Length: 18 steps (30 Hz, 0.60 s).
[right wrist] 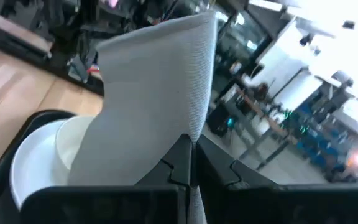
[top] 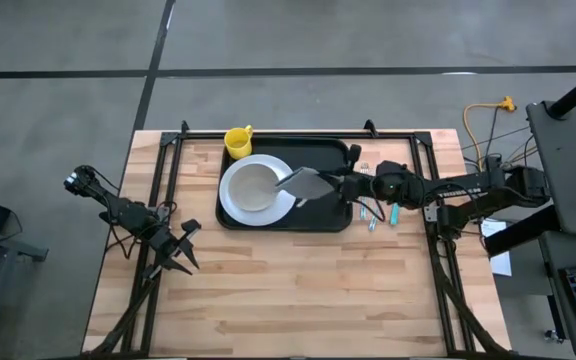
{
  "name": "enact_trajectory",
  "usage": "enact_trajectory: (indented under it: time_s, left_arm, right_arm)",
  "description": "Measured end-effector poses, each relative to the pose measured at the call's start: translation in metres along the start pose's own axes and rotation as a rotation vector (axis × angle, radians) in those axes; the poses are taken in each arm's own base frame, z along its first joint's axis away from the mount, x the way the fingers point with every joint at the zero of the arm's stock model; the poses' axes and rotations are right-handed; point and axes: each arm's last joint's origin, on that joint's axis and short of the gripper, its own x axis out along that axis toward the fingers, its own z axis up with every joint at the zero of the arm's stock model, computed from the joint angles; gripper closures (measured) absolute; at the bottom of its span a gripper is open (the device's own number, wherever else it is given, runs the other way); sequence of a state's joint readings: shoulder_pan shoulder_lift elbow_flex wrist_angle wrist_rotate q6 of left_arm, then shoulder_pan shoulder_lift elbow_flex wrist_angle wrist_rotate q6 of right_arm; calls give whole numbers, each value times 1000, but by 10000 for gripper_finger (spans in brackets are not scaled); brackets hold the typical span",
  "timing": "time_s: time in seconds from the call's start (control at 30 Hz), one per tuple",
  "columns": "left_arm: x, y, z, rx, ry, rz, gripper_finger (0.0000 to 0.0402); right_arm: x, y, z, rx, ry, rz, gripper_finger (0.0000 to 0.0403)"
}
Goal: Set up tray
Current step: Put the gray napkin to the right of the white plate on the black tray
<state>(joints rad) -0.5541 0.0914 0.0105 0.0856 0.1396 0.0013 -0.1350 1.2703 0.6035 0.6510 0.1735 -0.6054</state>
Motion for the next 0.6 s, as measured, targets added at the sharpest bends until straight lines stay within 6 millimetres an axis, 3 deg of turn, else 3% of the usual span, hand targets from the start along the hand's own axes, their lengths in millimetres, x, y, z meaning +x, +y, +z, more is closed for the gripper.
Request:
enact_trajectory:
  time_s: [0.27,0.6]
  left_arm:
    - [0,0,0,0,0,0,324]
    - [0,0,0,0,0,0,324]
  right_arm:
    - [-12,-4,-18,2,-153,-71,394]
    - [-19,-19,-46,64,-122,-149,394]
